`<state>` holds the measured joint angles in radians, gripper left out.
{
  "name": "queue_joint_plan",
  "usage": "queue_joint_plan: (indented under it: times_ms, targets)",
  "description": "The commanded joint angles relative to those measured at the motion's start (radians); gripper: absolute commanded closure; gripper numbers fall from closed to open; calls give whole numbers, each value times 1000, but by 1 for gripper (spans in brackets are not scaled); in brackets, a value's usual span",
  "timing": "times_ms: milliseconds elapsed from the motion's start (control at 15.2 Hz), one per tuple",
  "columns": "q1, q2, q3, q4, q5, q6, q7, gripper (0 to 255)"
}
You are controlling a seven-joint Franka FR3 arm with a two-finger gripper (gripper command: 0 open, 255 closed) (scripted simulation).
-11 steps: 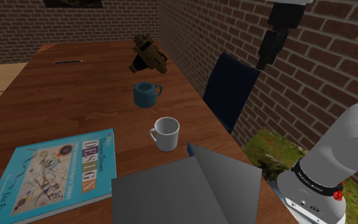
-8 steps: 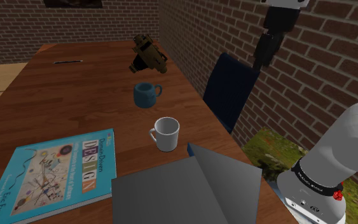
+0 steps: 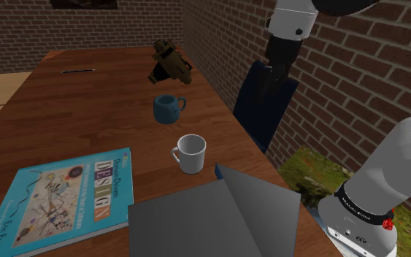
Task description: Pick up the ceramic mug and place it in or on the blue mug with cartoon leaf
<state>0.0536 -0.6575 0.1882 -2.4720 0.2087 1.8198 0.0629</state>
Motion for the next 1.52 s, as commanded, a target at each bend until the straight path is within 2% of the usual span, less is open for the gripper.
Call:
queue_joint_plan:
  times_ms: [0, 528, 924, 1452]
  targets:
    - [10, 51, 41, 0, 18, 65, 37, 0]
    - [23, 299, 191, 56, 22, 301, 182, 0]
    - [18, 526, 289, 154, -68, 449, 332, 0]
    - [19, 601, 300, 116, -103, 555, 359, 0]
